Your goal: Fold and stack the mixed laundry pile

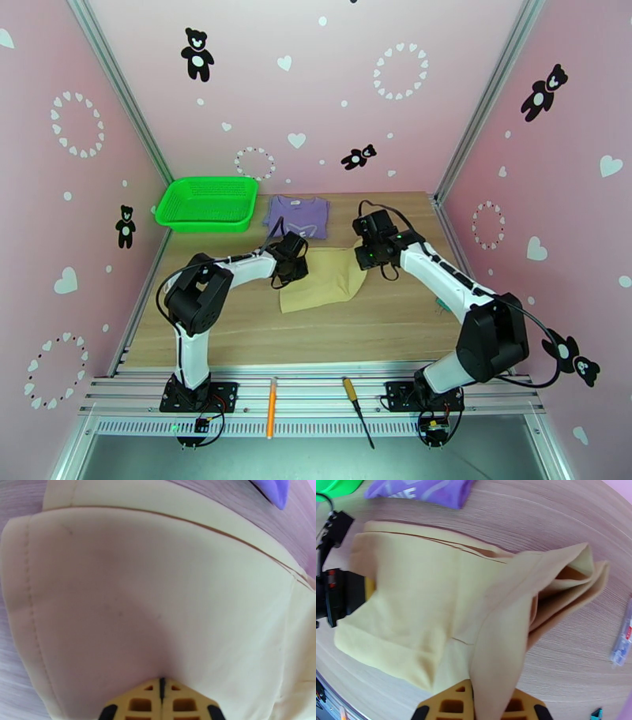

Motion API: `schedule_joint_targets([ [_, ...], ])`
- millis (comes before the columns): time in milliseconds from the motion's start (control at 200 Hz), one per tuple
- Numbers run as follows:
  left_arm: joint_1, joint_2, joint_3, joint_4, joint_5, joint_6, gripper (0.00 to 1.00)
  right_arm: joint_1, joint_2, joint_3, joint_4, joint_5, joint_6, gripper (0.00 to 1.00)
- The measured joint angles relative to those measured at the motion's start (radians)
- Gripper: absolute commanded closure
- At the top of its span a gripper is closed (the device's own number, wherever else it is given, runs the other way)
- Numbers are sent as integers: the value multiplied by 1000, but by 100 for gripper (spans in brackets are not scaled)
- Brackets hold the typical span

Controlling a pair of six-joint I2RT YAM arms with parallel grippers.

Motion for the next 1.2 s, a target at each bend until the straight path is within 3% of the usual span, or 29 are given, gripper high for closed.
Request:
schedule_joint_targets([
  [600, 1, 3, -30, 91, 23, -3, 99, 250, 181, 84, 84, -66, 238, 100],
  [1006, 6, 5, -37, 114, 38, -10, 100, 295, 217, 86, 126, -94, 328, 100],
  [1091, 8, 5, -37, 119, 40, -10, 100, 301, 239, 86, 136, -98, 343, 79],
  [1201, 9, 5, -38, 119, 41, -10, 100, 309, 277, 82, 161, -108, 356, 62],
])
